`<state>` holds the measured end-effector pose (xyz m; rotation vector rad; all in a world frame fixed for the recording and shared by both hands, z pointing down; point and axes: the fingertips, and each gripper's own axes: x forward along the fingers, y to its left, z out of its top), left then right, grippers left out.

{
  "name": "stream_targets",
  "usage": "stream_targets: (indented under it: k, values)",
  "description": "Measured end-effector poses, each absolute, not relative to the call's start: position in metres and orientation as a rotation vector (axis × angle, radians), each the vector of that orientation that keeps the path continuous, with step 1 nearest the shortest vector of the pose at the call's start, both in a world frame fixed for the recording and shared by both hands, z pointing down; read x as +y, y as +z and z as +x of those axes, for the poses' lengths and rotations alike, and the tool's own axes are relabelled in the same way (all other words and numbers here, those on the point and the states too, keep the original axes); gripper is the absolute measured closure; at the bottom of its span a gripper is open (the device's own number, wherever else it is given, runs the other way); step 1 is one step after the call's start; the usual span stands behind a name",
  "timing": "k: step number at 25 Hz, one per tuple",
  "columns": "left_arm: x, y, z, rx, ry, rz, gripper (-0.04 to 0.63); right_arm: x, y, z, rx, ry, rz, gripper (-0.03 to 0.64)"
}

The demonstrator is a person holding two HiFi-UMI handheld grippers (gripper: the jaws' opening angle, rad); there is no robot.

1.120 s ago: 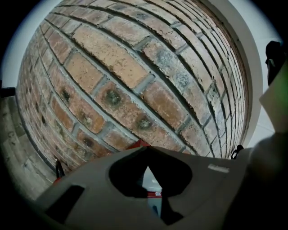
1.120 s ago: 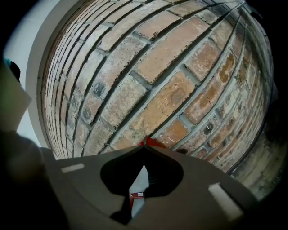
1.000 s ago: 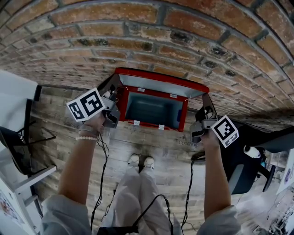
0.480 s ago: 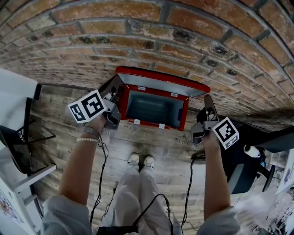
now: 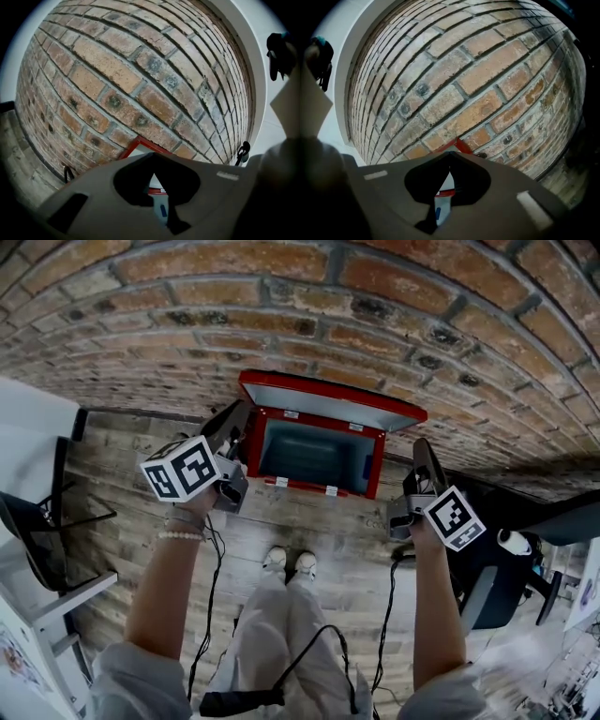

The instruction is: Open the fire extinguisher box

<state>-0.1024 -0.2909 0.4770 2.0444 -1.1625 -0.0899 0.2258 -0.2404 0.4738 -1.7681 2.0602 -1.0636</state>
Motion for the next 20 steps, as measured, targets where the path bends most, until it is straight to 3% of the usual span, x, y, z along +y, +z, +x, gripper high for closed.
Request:
stream_targets:
  k: [20]
  values:
    - [-0.160,0.305,-0.059,-1.104,0.191,2.538,0.598,-0.135,0.328,0.185,2.454,-0.655,-1.870,0.618]
